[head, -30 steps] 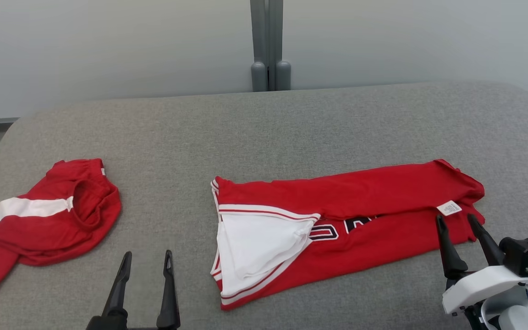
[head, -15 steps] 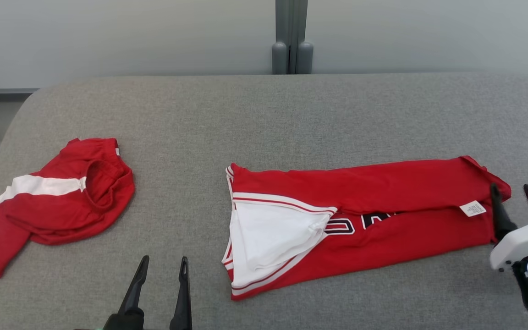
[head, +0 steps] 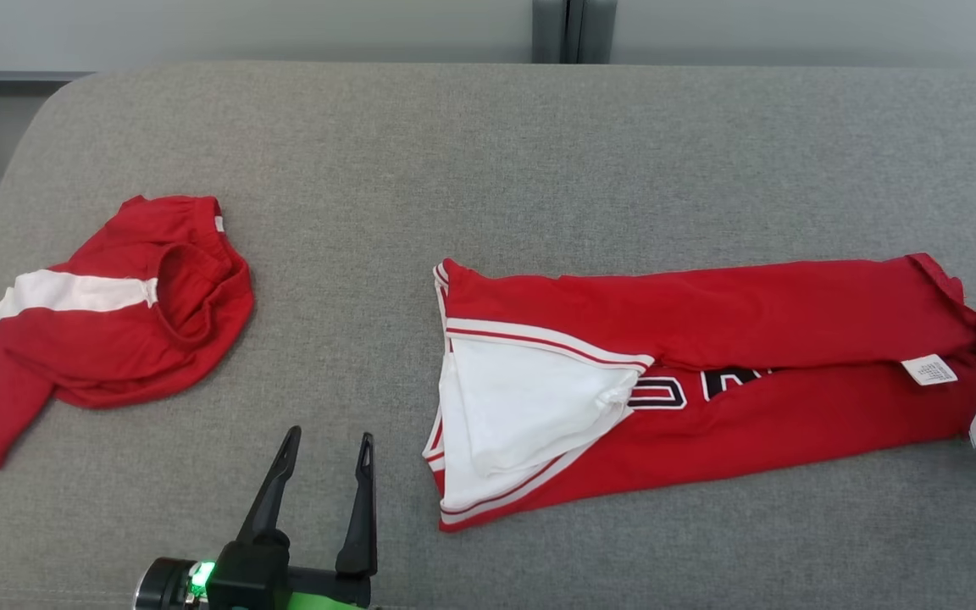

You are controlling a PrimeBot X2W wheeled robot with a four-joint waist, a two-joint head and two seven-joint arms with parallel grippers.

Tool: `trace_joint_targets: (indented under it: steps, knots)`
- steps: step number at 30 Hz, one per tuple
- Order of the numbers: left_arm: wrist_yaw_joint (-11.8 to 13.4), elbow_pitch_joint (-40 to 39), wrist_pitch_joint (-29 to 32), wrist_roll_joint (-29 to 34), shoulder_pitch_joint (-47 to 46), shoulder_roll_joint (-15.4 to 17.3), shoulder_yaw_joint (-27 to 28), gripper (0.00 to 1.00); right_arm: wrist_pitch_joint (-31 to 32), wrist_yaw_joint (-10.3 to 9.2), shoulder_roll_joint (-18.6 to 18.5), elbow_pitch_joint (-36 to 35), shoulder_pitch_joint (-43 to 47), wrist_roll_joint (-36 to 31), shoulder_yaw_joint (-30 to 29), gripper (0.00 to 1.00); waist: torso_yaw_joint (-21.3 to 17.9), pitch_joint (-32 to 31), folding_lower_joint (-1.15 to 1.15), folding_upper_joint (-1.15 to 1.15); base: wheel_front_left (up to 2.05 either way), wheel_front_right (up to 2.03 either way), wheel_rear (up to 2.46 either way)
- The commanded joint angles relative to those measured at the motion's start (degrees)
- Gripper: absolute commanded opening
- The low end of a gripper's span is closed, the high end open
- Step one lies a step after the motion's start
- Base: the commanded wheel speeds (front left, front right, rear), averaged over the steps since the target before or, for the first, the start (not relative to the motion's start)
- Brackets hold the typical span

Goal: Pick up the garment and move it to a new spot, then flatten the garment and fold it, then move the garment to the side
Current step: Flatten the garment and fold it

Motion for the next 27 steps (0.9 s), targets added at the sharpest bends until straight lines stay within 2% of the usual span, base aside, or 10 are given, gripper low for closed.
trace_joint_targets:
  steps: [1, 9, 10, 11, 13, 14, 20, 27]
  knots:
    - [0.16, 0.04, -0.03, -0.19, -1.14, -0.04, -0.12, 1.0, 0.45, -0.11, 0.19, 1.14, -0.64, -0.3, 0.31, 1.0, 0.85, 1.57, 0.0, 0.0, 0.0, 0.0, 0.0]
    - [0.62, 0.04, -0.03, -0.48, -2.35, -0.05, -0.93, 1.0, 2.29, -0.05, 3.05, 5.18, -0.17, 2.83, 3.73, 1.0, 0.88, 2.85, 0.0, 0.0, 0.0, 0.0, 0.0]
    - [0.61, 0.05, -0.03, -0.49, -2.41, -0.05, -0.95, 1.0, 2.67, -0.04, 3.49, 5.2, 0.17, 3.48, 4.47, 0.96, 0.81, 2.87, 0.0, 0.0, 0.0, 0.0, 0.0]
    - [0.69, 0.05, -0.03, -0.52, -2.43, -0.05, -0.96, 1.0, 2.84, -0.02, 3.98, 5.08, 0.62, 4.3, 5.2, 0.57, 0.68, 2.85, 0.0, 0.0, 0.0, 0.0, 0.0]
    - [0.74, 0.1, -0.03, -0.55, -2.47, -0.05, -0.91, 1.0, 3.11, -0.02, 4.07, 4.65, 1.39, 6.07, 6.44, 0.13, 0.42, 2.75, 0.0, 0.0, 0.0, 0.0, 0.0]
    - [0.73, 0.16, -0.03, -0.57, -2.54, -0.05, -0.84, 1.0, 3.0, -0.03, 3.86, 4.37, 1.82, 7.01, 7.09, 0.0, 0.24, 2.66, 0.0, 0.0, 0.0, 0.0, 0.0]
    - [0.69, 0.01, -0.03, -0.36, -2.43, -0.04, -0.61, 1.0, -0.56, -0.14, -0.15, 3.57, 1.92, 9.51, 8.72, 0.0, -0.94, 1.97, 0.0, 0.0, 0.0, 0.0, 0.0]
    - [-0.05, -0.51, -0.03, 0.88, -2.01, -0.04, 0.56, 1.0, -4.61, -0.13, -4.99, 3.82, -1.25, 7.82, 9.01, 0.0, -3.42, 2.06, 0.0, 0.0, 0.0, 0.0, 0.0]
